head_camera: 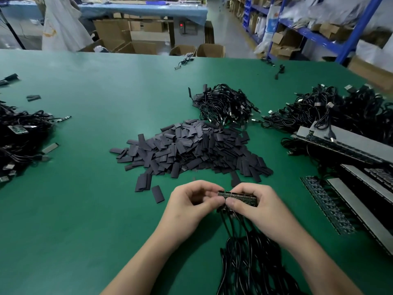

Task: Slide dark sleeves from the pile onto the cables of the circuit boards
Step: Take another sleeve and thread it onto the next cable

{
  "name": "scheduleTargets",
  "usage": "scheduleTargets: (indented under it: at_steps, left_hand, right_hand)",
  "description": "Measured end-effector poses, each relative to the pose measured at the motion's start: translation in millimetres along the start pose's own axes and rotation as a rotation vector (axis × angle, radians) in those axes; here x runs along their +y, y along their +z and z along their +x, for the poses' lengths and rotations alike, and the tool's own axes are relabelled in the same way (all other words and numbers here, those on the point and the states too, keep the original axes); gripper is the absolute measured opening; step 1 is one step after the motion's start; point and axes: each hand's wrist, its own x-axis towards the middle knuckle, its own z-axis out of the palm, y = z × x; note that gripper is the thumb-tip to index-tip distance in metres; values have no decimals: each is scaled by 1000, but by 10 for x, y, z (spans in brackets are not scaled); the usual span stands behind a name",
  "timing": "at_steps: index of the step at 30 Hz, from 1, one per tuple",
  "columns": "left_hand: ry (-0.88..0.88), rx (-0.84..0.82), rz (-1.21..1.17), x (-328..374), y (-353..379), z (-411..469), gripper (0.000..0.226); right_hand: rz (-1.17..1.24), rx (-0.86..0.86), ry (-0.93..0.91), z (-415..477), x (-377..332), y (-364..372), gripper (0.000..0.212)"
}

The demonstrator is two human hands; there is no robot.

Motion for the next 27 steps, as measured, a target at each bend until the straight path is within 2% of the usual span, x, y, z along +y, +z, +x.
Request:
scheduleTargets:
  at_steps: [2, 4, 10, 19, 27]
  left_hand:
    - [-25, -2, -6, 0, 5, 0, 12]
    - [-37, 4, 20, 6, 9, 3, 9]
    - [-52, -72, -29, 35, -30, 1, 15]
    - [-137, -107, -102, 64, -77, 16, 20]
    - [-162, -109, -123, 73, -81, 5, 16]
  right_hand:
    - [57, 8, -1, -12, 9, 11, 29]
    - [97, 16, -2, -19, 41, 12, 31]
    - [121, -7, -26, -16, 94, 39, 29]
    - [338, -80, -13, 15, 76, 69, 11]
    - [426, -90, -6, -7, 56, 90, 14]
